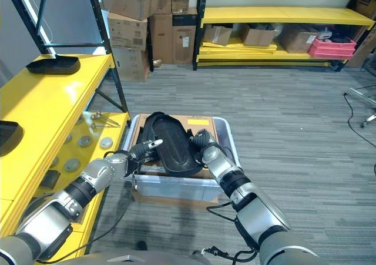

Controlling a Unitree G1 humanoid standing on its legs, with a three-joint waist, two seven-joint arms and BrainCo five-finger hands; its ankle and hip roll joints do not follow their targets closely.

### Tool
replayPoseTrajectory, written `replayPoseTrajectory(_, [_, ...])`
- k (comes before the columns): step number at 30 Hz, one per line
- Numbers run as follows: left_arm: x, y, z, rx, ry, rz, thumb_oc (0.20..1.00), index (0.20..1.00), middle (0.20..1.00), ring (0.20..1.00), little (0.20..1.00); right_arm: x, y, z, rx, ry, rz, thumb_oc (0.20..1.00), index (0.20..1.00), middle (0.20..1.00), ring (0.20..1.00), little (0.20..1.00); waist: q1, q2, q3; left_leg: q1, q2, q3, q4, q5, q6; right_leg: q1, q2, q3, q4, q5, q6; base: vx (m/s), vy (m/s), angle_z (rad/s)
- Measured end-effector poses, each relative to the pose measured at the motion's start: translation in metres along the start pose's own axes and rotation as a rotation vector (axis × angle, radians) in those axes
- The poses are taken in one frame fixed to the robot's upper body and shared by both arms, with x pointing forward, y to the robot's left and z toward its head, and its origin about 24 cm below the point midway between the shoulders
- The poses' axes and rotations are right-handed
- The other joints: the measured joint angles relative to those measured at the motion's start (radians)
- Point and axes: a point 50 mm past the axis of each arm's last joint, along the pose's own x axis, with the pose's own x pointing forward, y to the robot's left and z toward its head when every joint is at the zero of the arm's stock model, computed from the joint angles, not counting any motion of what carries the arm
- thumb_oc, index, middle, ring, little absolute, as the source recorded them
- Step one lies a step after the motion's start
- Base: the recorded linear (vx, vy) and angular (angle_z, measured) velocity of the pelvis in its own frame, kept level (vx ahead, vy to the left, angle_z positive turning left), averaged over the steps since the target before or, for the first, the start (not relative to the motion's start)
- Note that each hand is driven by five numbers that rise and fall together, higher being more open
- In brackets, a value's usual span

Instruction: Move parts from the plastic box to the shelf.

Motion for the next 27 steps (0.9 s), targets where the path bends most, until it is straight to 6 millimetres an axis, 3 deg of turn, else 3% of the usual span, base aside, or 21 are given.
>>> replayPoseTrajectory(7, [-0.005, 0.008, 0.012, -0.008, -0.088, 0.001, 1.000, 1.000, 1.000, 1.000, 1.000, -0.001, -0.010, 0.002, 0.048, -0.010, -0.044, 0.200, 0.200, 0.200, 0.200, 0.200, 0.010, 0.001, 0.000, 0.006, -0.001, -0.002, -0.001, 0.000, 0.000, 0.008, -0.001, -0.001, 0.000, 0.000, 0.001, 0.00, 0.002, 0.01])
replayPoseTrajectory(10, [-0.014, 0.007, 0.032, -0.034, -0.183, -0.042, 1.000, 1.000, 1.000, 1.000, 1.000, 0.000, -0.020, 0.001, 0.112, -0.006, -0.079, 0.200, 0.200, 0.200, 0.200, 0.200, 0.009, 0.001, 0.000, 0.008, -0.001, -0.002, -0.001, 0.000, 0.000, 0.009, -0.002, -0.001, 0.000, -0.001, 0.001, 0.00, 0.000, 0.00])
replayPoseTrajectory(11, [-0.024, 0.007, 0.050, -0.067, -0.260, -0.075, 1.000, 1.000, 1.000, 1.000, 1.000, 0.001, -0.029, 0.002, 0.172, -0.021, -0.107, 0.200, 0.200, 0.200, 0.200, 0.200, 0.006, 0.002, 0.000, 0.008, -0.001, -0.001, -0.002, 0.000, 0.000, 0.009, -0.002, -0.001, -0.001, -0.001, 0.002, 0.00, 0.000, 0.00])
replayPoseTrajectory(14, [-0.032, 0.012, 0.068, -0.101, -0.328, -0.090, 1.000, 1.000, 1.000, 1.000, 1.000, -0.001, -0.051, 0.007, 0.206, -0.061, -0.179, 0.200, 0.200, 0.200, 0.200, 0.200, 0.005, 0.009, -0.004, 0.015, -0.001, 0.000, -0.010, 0.000, -0.001, 0.011, -0.002, 0.000, -0.001, -0.005, 0.008, 0.00, 0.000, 0.00])
replayPoseTrajectory(18, [-0.029, 0.008, 0.066, -0.109, -0.301, -0.089, 1.000, 1.000, 1.000, 1.000, 1.000, -0.004, -0.062, 0.015, 0.215, -0.107, -0.202, 0.200, 0.200, 0.200, 0.200, 0.200, -0.004, 0.013, -0.007, 0.017, 0.000, 0.002, -0.020, 0.006, 0.000, 0.009, 0.002, 0.002, -0.007, -0.002, 0.004, 0.00, 0.000, 0.00])
replayPoseTrajectory(24, [-0.023, -0.002, 0.062, -0.137, -0.282, -0.090, 1.000, 1.000, 1.000, 1.000, 1.000, -0.004, -0.056, 0.017, 0.222, -0.110, -0.184, 0.200, 0.200, 0.200, 0.200, 0.200, -0.014, 0.012, -0.006, 0.017, 0.002, 0.007, -0.022, 0.006, 0.000, 0.010, 0.006, 0.004, -0.015, 0.001, 0.000, 0.00, 0.000, 0.00])
replayPoseTrajectory(27, [-0.014, -0.005, 0.049, -0.161, -0.225, -0.086, 1.000, 1.000, 1.000, 1.000, 1.000, -0.003, -0.047, 0.022, 0.240, -0.119, -0.159, 0.200, 0.200, 0.200, 0.200, 0.200, -0.022, 0.011, -0.006, 0.017, 0.004, 0.009, -0.022, 0.006, 0.000, 0.010, 0.008, 0.006, -0.019, 0.002, -0.001, 0.00, 0.000, 0.00])
